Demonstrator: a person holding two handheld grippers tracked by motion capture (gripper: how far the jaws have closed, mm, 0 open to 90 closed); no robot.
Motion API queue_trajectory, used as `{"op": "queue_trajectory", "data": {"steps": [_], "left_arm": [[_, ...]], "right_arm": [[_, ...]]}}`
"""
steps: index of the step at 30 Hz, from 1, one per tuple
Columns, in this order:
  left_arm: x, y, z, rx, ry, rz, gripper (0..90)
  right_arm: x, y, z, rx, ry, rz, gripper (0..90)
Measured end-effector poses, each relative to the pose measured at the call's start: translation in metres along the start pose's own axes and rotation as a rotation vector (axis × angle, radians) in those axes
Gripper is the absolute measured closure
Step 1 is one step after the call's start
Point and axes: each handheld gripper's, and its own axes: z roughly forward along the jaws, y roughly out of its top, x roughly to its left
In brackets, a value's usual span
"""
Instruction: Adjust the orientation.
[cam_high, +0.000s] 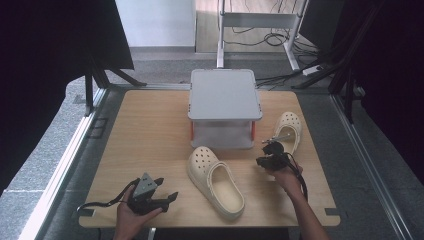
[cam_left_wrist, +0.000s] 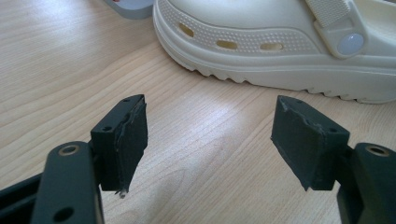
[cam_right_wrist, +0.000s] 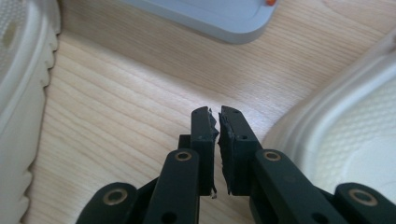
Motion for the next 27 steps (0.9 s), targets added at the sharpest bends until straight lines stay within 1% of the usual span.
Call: {"op": "queue_trajectory", "data": {"steps": [6, 9, 12, 14, 16, 21, 23, 24, 25, 26, 27], "left_arm": [[0.000, 0.000, 0.000, -0.001, -0.002, 0.000, 27.6], [0.000, 0.000, 0.000, 0.004, -0.001, 0.002, 27.6], [0.000, 0.000, 0.001, 0.005, -0.004, 0.001, 27.6], [0.000, 0.000, 0.000, 0.002, -0.002, 0.001, 27.6], [0.000, 0.000, 0.000, 0.001, -0.001, 0.002, 27.6], [0.000, 0.000, 0.000, 0.002, -0.002, 0.002, 27.6], [0.000, 0.000, 0.000, 0.002, -0.001, 0.002, 27.6], [0.000, 0.000, 0.000, 0.001, -0.002, 0.001, 27.6], [0.000, 0.000, 0.000, 0.001, -0.002, 0.001, 27.6], [0.000, 0.000, 0.000, 0.001, -0.003, 0.001, 27.6], [0.000, 0.000, 0.000, 0.000, -0.004, 0.001, 27.6]], "right_arm": [[-0.002, -0.001, 0.001, 0.004, -0.007, 0.009, 84.7], [-0.006, -0.002, 0.000, 0.002, -0.025, 0.013, 87.4], [-0.010, -0.003, 0.000, -0.005, -0.002, 0.031, 88.7], [-0.011, -0.006, -0.003, -0.002, -0.011, 0.027, 89.6], [-0.013, -0.009, -0.005, -0.004, -0.005, 0.031, 89.7], [-0.018, -0.017, -0.011, 0.000, -0.018, 0.032, 89.7], [-0.025, -0.024, -0.017, 0.003, -0.020, 0.039, 89.7], [-0.031, -0.030, -0.021, 0.004, -0.018, 0.046, 89.7], [-0.031, -0.030, -0.021, 0.004, -0.018, 0.046, 89.7], [-0.039, -0.036, -0.027, 0.008, -0.008, 0.045, 89.7], [-0.041, -0.037, -0.028, 0.009, -0.005, 0.043, 89.7]]}}
